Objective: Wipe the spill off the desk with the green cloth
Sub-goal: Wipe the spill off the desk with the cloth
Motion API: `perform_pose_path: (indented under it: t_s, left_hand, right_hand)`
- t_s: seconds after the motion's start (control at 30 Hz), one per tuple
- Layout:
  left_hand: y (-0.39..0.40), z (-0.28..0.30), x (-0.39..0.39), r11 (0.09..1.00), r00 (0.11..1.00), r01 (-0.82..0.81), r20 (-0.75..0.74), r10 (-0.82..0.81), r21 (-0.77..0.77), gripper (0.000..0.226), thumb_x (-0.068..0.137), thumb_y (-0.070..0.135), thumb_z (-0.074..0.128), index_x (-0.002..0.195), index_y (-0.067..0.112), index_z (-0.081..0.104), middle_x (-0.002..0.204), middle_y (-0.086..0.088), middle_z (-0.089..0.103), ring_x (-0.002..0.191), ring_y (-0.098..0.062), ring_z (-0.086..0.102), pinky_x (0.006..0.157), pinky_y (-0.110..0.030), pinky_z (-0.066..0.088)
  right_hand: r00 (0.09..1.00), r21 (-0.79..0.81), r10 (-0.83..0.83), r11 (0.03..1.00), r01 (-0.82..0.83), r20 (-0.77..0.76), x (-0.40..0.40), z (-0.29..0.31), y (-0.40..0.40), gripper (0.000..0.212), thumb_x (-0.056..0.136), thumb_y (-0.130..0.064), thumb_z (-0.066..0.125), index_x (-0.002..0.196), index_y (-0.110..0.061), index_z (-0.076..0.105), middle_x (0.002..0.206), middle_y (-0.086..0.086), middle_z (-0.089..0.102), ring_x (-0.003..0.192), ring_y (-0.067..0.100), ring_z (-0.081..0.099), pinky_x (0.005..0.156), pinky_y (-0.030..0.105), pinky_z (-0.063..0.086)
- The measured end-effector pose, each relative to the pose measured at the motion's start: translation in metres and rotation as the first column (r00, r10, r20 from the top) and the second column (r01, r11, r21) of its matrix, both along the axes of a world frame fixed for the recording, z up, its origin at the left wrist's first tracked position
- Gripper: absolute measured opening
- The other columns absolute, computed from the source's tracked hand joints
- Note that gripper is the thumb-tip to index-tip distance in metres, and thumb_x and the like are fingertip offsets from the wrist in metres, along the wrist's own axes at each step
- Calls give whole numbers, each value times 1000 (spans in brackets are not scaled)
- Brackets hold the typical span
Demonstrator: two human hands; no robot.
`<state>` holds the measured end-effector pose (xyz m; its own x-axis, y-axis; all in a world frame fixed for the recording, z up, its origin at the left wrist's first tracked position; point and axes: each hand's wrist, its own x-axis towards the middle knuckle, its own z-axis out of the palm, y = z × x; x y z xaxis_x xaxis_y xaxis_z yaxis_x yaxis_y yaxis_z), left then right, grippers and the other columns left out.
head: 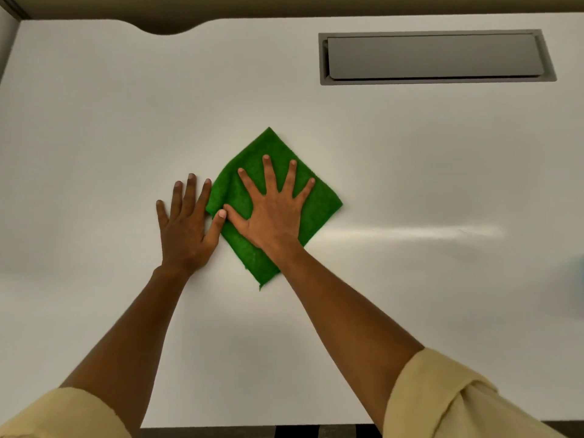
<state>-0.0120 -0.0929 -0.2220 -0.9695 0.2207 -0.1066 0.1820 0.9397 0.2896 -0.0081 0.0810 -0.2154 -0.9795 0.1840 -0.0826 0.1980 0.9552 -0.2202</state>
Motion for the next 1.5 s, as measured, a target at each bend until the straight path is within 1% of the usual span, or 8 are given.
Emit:
perform_pose_path:
  t_s: [0.23, 0.43, 0.6, 0.77, 0.87, 1.0, 1.1, 1.5]
  left_hand:
    - [1, 1, 0, 1000, 1000, -2, 2, 2, -10, 76, 93, 67, 11, 159, 30, 8, 168, 5, -1, 155, -20, -4, 121, -56, -1]
    - [2, 1, 2, 997, 999, 18, -30, -20, -71, 77, 92, 70, 17, 159, 31, 13, 169, 2, 1, 156, -25, 1, 120, -61, 5]
    - [4, -2, 3, 994, 999, 11, -44, -16, -106, 76, 93, 70, 19, 158, 31, 16, 169, 0, 4, 155, -26, 4, 120, -62, 10]
    - [4, -2, 3, 995, 999, -3, -46, -1, -104, 74, 94, 69, 20, 158, 33, 15, 169, 2, 3, 156, -24, 2, 121, -61, 8]
    - [5, -3, 4, 995, 999, -6, -42, 2, -99, 72, 94, 68, 20, 158, 34, 14, 169, 2, 2, 156, -23, 1, 121, -60, 6]
    - [4, -5, 4, 996, 999, -11, -54, 6, -93, 72, 95, 69, 19, 158, 36, 13, 169, 3, 2, 156, -22, 1, 121, -59, 5]
    - [4, -7, 3, 996, 998, -7, -58, 1, -88, 71, 95, 69, 19, 158, 37, 12, 169, 4, 1, 156, -22, 0, 121, -59, 6]
    - [2, -10, 2, 998, 997, -7, -71, 2, -70, 73, 93, 73, 19, 157, 38, 13, 169, 4, 3, 155, -25, 3, 119, -61, 8]
  right_hand:
    - [1000, -8, -11, 1000, 11, 18, 9, 0, 3, 84, 77, -87, 16, 150, -46, 20, 165, 3, 6, 147, 47, -5, 107, 75, -6]
    - [998, -27, -69, 997, 69, -3, 90, -1, 12, 80, 80, -85, 23, 150, -45, 24, 165, 3, 8, 148, 46, 0, 107, 76, 2]
    - [994, 1, -110, 994, 110, 15, 134, -6, 31, 81, 80, -87, 23, 150, -46, 22, 165, 2, 7, 149, 44, 1, 109, 76, 1]
    - [980, 6, -197, 980, 197, 19, 94, -3, 52, 81, 79, -88, 21, 149, -47, 25, 164, 2, 13, 148, 47, 3, 107, 77, 0]
    - [965, 4, -259, 966, 259, 44, 45, -1, 89, 83, 77, -90, 15, 149, -48, 20, 165, 1, 9, 147, 47, -1, 106, 77, -3]
    - [965, 18, -244, 970, 243, 91, -7, -1, 139, 89, 72, -93, 5, 150, -50, 8, 165, -1, 0, 148, 45, -8, 106, 77, -7]
    - [971, 21, -216, 976, 215, 103, -12, -1, 149, 89, 72, -93, 4, 150, -50, 5, 165, -1, -3, 148, 44, -10, 106, 77, -8]
    - [972, 41, -233, 972, 231, 44, 120, -7, 123, 81, 80, -88, 18, 150, -48, 15, 165, 1, 7, 149, 44, 0, 109, 75, -1]
